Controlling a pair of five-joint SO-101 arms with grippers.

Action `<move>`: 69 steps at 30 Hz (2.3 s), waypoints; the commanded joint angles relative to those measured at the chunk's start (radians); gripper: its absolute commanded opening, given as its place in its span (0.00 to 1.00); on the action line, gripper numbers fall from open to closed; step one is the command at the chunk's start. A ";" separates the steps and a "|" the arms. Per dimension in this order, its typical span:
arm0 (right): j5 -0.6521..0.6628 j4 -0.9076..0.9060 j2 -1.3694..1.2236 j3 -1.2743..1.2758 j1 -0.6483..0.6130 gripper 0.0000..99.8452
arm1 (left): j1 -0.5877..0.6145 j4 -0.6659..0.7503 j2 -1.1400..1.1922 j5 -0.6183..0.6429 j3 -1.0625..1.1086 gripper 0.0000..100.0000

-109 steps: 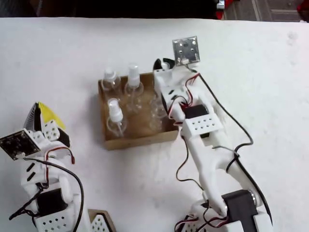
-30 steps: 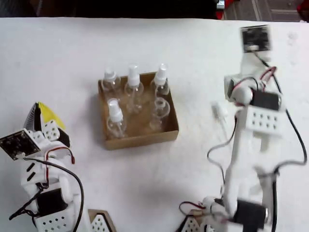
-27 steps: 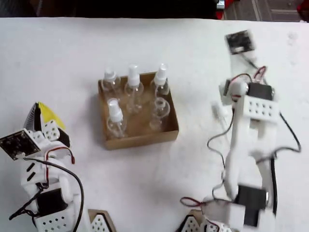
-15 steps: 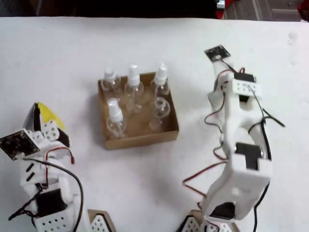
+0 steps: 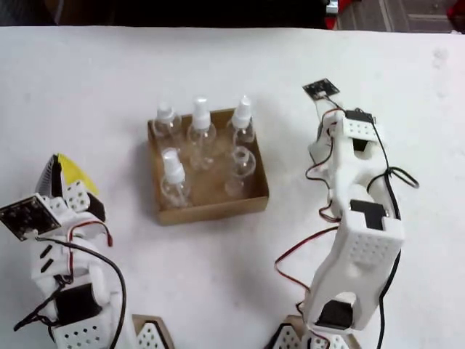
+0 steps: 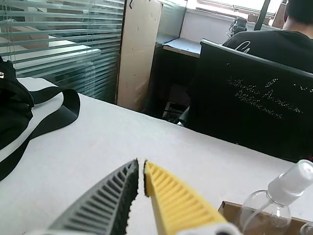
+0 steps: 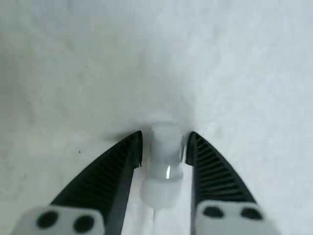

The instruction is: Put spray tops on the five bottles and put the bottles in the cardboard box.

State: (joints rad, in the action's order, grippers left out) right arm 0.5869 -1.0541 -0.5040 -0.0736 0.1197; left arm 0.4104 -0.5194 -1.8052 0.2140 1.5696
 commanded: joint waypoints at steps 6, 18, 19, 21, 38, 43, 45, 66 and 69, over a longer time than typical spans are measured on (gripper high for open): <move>0.012 -0.045 0.101 -0.074 -0.008 0.02 | -0.012 0.018 -0.012 -0.011 -0.006 0.02; 0.012 -0.348 0.561 -0.078 -0.074 0.02 | -0.008 0.018 -0.012 -0.011 -0.006 0.02; 0.012 -0.381 0.604 -0.078 -0.093 0.02 | -0.008 0.018 -0.012 -0.011 -0.006 0.03; 0.011 -0.441 0.700 -0.078 -0.133 0.02 | -0.008 0.020 -0.012 -0.005 -0.006 0.04; -0.552 -0.417 1.305 -0.077 -0.297 0.02 | -0.012 0.017 -0.012 0.118 -0.025 0.15; -0.637 -0.367 1.316 -0.054 -0.352 0.02 | -0.013 0.017 -0.012 0.118 -0.020 0.15; -0.658 -0.363 1.317 -0.051 -0.406 0.02 | -0.013 0.017 -0.012 0.118 -0.018 0.15; -0.661 0.696 1.477 0.695 -0.630 0.02 | -0.013 0.021 -0.012 0.112 -0.003 0.15; -0.652 0.915 1.541 0.891 -0.630 0.02 | -0.013 0.023 -0.012 0.112 -0.002 0.15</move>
State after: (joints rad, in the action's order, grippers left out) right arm -0.0667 -0.3590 0.9735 0.6736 -0.5048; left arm 0.4104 -0.5194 -1.8052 0.3199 1.5696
